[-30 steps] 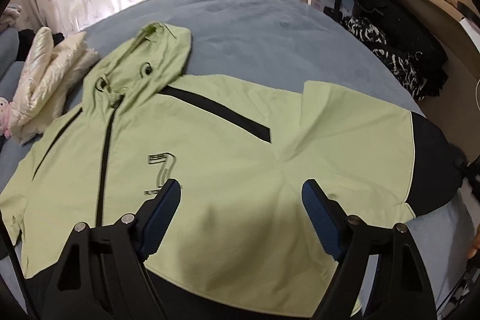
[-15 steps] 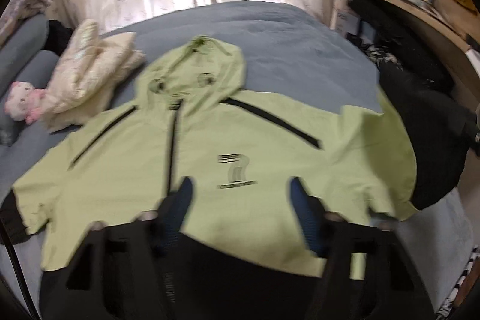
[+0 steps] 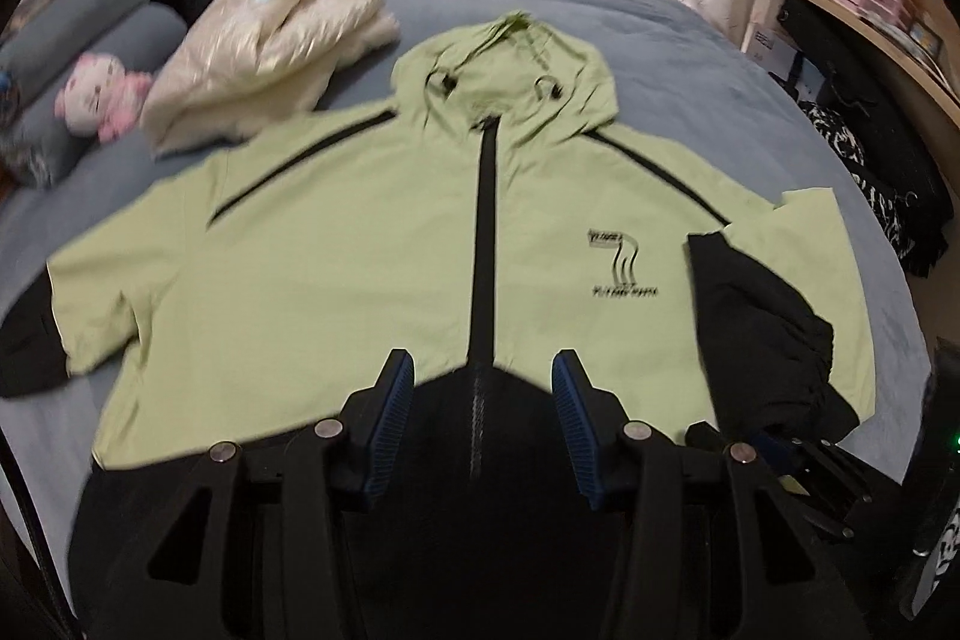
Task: Fold large clothes
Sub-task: 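Carry the cuff with the right gripper across the jacket body, release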
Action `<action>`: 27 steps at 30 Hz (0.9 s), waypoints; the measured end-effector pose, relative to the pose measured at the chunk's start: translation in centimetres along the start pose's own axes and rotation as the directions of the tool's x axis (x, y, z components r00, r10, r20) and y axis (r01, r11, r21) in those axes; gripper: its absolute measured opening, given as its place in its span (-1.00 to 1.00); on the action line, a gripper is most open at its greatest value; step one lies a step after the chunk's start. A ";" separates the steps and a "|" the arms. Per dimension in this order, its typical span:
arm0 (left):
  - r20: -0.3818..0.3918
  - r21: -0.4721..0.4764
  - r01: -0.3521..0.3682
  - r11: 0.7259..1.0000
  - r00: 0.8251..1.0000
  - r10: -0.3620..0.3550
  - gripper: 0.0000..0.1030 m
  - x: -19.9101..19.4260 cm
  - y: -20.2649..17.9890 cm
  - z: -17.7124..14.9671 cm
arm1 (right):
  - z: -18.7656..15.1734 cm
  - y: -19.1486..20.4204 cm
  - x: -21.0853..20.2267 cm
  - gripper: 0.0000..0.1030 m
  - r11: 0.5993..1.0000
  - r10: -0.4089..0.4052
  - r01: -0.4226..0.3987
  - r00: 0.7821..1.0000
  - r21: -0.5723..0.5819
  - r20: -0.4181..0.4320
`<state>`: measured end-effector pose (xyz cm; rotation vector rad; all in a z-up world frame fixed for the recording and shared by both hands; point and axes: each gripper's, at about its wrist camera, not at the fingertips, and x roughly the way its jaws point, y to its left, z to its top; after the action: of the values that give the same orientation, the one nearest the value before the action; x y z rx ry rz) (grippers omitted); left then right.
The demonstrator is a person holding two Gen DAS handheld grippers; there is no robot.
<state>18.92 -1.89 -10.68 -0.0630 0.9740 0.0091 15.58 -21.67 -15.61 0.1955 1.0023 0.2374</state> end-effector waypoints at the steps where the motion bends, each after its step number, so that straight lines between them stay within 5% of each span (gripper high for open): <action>1: -0.005 -0.008 0.004 1.000 1.000 -0.004 -0.10 0.2 0.2 -0.4 | -0.1 0.2 -0.1 -0.16 1.000 0.006 -0.006 1.000 0.001 0.005; 3: -0.014 -0.016 0.011 1.000 1.000 -0.011 -0.09 0.5 0.4 -1.1 | -0.4 0.4 -1.0 -0.02 1.000 0.014 -0.014 1.000 0.001 0.019; 9: -0.013 0.027 0.033 0.999 0.999 -0.033 -0.09 0.4 -0.8 -2.6 | -2.1 0.9 -3.0 -0.01 0.997 0.058 -0.061 0.997 0.047 0.060; 14: 0.008 0.117 0.057 0.991 0.998 -0.059 -0.04 0.0 -3.0 -3.4 | -4.2 -0.6 -5.9 -0.01 0.994 -0.038 0.028 0.994 0.102 0.100; 27: -0.025 0.410 0.125 0.904 0.992 -0.126 0.11 1.3 -11.9 -5.2 | -7.2 -6.3 -9.4 -0.01 0.968 -0.137 0.103 0.981 0.228 0.139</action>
<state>15.78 -14.06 -14.13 0.2636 0.9507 -0.3151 5.29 -29.97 -13.49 0.3481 0.8825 -0.0010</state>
